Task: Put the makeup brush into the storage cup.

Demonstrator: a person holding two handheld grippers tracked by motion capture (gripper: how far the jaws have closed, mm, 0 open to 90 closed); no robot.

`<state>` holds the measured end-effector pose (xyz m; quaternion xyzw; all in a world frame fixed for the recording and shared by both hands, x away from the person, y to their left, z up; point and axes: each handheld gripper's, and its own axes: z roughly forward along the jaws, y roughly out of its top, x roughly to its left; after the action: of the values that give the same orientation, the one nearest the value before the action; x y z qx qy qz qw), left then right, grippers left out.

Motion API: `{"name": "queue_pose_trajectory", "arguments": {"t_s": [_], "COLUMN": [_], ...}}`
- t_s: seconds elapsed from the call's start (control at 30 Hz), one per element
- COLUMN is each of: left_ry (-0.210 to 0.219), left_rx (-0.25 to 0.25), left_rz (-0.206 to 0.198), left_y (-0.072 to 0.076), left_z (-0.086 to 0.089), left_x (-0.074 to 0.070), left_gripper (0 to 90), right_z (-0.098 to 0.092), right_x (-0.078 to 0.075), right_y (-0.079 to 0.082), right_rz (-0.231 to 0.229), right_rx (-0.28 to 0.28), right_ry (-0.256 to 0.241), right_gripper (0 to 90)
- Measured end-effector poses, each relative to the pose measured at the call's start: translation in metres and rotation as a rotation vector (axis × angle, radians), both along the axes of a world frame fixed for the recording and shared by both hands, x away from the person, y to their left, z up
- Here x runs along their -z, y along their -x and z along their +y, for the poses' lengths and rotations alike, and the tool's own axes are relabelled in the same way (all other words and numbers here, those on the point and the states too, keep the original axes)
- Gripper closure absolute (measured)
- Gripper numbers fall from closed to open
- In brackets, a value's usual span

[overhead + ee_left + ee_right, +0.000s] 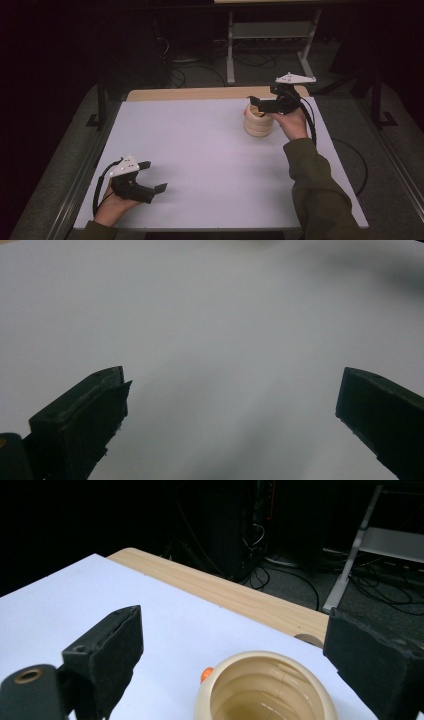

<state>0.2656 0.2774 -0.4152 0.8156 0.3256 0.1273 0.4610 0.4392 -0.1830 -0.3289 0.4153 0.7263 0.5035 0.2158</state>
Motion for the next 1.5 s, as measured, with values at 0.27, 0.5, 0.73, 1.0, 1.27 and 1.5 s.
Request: {"name": "queue_pose_trajectory", "arguments": {"t_s": [0.27,0.5,0.73,1.0,1.27,1.5], "left_ry": [0.004,0.003,0.005,0.010,0.023,0.032], "left_rx": [0.001,0.000,0.000,0.000,-0.015,-0.018], "left_rz": [-0.001,0.002,0.001,-0.006,-0.022,-0.027], "left_y": [0.000,0.000,0.000,0.000,0.001,0.002], "left_z": [0.000,0.000,0.000,-0.001,0.000,0.001], "left_x": [0.001,0.000,0.000,0.000,-0.002,-0.003], "left_gripper": [0.0,0.0,0.0,0.0,0.0,0.0], "right_z": [0.002,0.002,-0.001,-0.005,-0.007,-0.010], "right_x": [0.002,0.005,0.010,0.015,0.023,0.032], "right_y": [0.012,0.022,0.030,0.045,0.060,0.071], "right_rz": [-0.010,0.001,0.007,0.014,0.015,0.018], "right_rx": [-0.022,-0.048,-0.058,-0.074,-0.094,-0.100], "right_ry": [0.005,0.012,0.015,0.021,0.023,0.013], "right_gripper": [7.9,5.9,5.0,2.6,1.5,0.6]}}
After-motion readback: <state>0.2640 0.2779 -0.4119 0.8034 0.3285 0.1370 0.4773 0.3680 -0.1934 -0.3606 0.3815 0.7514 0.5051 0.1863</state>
